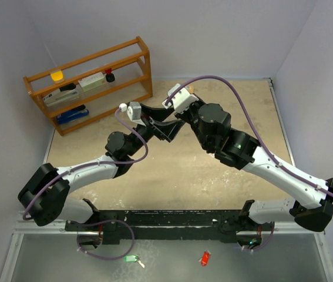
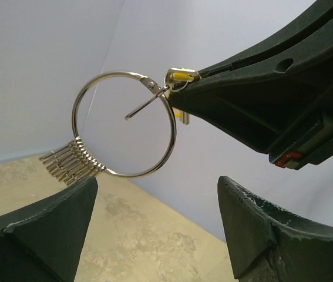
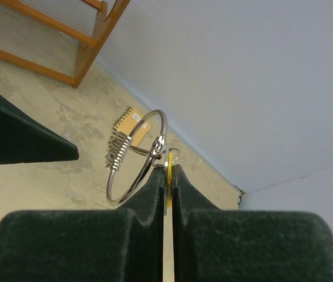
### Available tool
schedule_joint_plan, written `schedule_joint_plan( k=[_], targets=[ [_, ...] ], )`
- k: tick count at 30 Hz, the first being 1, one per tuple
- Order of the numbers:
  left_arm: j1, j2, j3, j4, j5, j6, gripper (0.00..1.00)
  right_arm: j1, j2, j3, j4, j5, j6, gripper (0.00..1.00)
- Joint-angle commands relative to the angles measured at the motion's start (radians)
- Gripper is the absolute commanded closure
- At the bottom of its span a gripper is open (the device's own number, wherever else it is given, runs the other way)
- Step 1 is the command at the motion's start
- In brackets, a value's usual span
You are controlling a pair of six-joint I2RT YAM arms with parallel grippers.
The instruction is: Remove the keys from the keyring
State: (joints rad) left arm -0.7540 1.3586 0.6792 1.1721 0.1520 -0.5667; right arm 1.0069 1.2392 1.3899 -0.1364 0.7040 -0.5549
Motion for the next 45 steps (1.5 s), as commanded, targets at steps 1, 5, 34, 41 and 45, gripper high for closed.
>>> schedule_joint_plan(
  k=[1,5,34,41,45],
  targets=[
    [-0.004,0.015,0.054,0.104,0.025,-0.05,0.19,0.002,-0.023,0.019,0.04,-0.01,0.013,1.0],
    [-0.004,0.04,0.064,0.12,0.019,-0.064,0.19,0.002,-0.021,0.011,0.047,-0.014,0.013,1.0],
    [-0.003,0.274,0.102,0.423,-0.018,-0.191,0.18,0.002,-0.017,-0.001,0.035,-0.038,0.032,1.0],
    [-0.003,0.244,0.075,0.406,-0.014,-0.144,0.53,0.002,-0.023,-0.003,0.04,-0.038,0.029,1.0],
    [-0.005,0.223,0.062,0.375,-0.026,-0.115,1.0,0.002,-0.023,0.001,0.041,-0.037,0.023,1.0]
  ],
)
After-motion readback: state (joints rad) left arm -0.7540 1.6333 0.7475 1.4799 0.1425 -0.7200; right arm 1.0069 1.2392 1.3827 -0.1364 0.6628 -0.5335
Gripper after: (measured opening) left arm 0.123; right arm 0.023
